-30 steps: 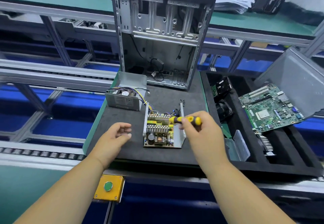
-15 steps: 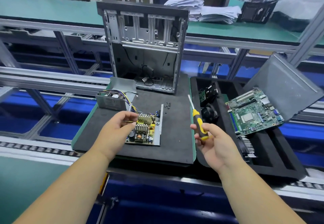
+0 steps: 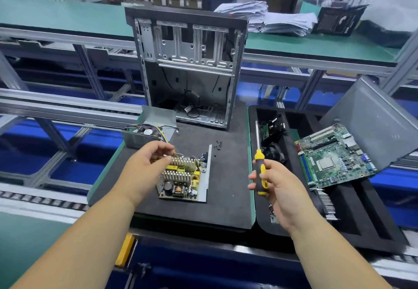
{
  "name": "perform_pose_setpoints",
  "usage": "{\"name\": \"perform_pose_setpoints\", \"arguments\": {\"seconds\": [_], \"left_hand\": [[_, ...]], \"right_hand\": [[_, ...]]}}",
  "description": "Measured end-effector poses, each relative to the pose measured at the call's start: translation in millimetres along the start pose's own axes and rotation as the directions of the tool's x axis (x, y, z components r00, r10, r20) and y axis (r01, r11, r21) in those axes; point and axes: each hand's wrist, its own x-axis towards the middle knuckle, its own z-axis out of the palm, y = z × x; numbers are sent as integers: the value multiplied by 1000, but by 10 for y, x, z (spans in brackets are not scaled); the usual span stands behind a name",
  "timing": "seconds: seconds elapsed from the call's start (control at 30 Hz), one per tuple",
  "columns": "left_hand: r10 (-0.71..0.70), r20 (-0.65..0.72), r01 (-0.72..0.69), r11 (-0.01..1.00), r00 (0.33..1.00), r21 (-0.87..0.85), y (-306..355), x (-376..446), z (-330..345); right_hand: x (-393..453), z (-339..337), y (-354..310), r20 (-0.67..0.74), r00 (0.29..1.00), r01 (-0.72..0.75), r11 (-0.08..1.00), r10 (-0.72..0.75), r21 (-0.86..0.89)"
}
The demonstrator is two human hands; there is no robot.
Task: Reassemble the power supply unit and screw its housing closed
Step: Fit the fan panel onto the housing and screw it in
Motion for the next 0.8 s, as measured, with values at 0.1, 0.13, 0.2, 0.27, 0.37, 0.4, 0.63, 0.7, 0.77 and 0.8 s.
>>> {"name": "perform_pose_setpoints", "arguments": {"seconds": [0.1,0.13,0.2,0.27,0.37,0.4,0.63,0.7,0.77,0.8], "left_hand": [[-29,-12,29,1000,1000,10,-126,256,-96],[-42,-12,43,999,999,17,-160,342,-131],[-67,-7,67,998,998,22,-212,522,-216],[-76,-1,76,997,997,12,-235,722,-310],[-69,-1,69,998,998,2,-225,1037,-442],[-67,12,67,998,998,9,-222,1128,-465],[-38,231,43,999,972,-13,-281,1413,-443],[-30,240,32,999,970,-3,-312,1445,-442],[-17,237,16,1000,971,6,-330,1482,-453],[-13,229,11,1000,973,11,-341,1499,-463]], "right_hand": [[179,161,-10,-21,1000,-16,999,15,-41],[240,218,-16,-30,999,-27,997,25,-74],[367,330,-40,-47,998,-35,991,29,-130],[496,429,-93,-71,997,-10,985,-2,-171],[708,554,-197,-154,984,57,976,-90,-208],[779,590,-225,-199,974,60,972,-107,-226],[1185,703,-212,-329,929,50,940,-167,-337],[1278,690,-171,-343,926,22,927,-160,-375],[1379,671,-131,-348,925,0,915,-153,-403],[1435,661,-117,-353,924,-9,911,-151,-413]]}}
